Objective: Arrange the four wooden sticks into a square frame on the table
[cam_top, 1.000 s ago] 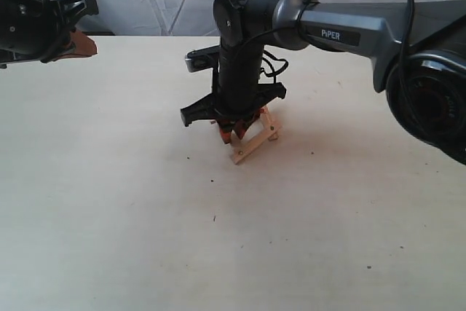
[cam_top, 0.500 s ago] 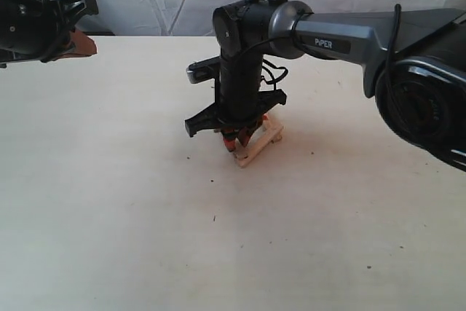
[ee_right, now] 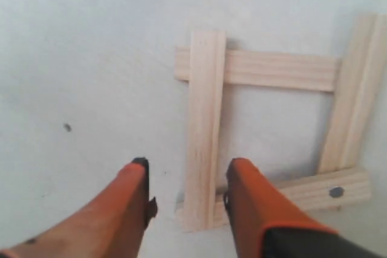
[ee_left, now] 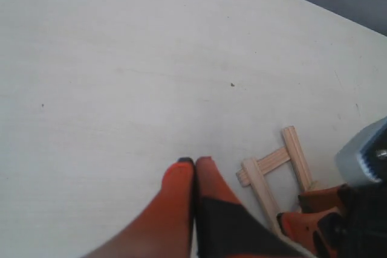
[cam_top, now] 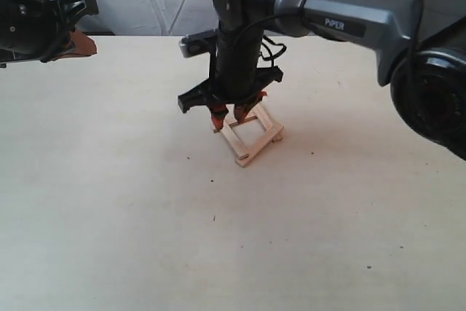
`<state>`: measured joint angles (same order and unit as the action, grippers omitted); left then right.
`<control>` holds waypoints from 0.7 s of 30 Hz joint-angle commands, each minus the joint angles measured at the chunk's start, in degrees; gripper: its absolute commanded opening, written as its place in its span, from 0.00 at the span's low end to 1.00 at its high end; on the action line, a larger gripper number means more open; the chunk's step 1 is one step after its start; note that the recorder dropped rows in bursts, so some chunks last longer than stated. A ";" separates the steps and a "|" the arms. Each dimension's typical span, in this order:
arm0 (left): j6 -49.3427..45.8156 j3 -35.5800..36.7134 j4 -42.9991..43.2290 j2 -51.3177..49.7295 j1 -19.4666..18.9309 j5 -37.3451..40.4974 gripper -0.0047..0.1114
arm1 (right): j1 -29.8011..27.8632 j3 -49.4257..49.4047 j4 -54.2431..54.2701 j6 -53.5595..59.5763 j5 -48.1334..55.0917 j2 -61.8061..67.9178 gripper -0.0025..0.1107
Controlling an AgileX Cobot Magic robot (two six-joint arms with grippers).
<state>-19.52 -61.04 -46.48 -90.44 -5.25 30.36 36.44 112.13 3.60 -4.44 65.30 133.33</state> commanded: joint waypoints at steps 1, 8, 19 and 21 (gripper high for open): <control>-0.16 0.16 -0.01 0.49 -0.33 -0.78 0.04 | -3.29 0.94 -0.09 3.36 4.67 -2.92 0.34; -6.23 0.16 -5.13 -0.75 -0.23 -1.11 0.04 | -6.43 -6.31 1.23 7.27 4.67 -5.76 0.03; -14.01 -14.88 -14.29 -22.08 8.38 5.51 0.04 | -6.70 -32.15 9.39 15.67 -13.90 -19.86 0.02; -13.52 -19.14 -14.38 -25.99 10.86 7.48 0.04 | -6.70 -34.00 11.56 16.51 -15.35 -19.76 0.02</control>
<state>-33.18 -75.45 -59.61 -111.98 2.24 35.33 29.94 80.93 12.26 9.90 52.90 114.17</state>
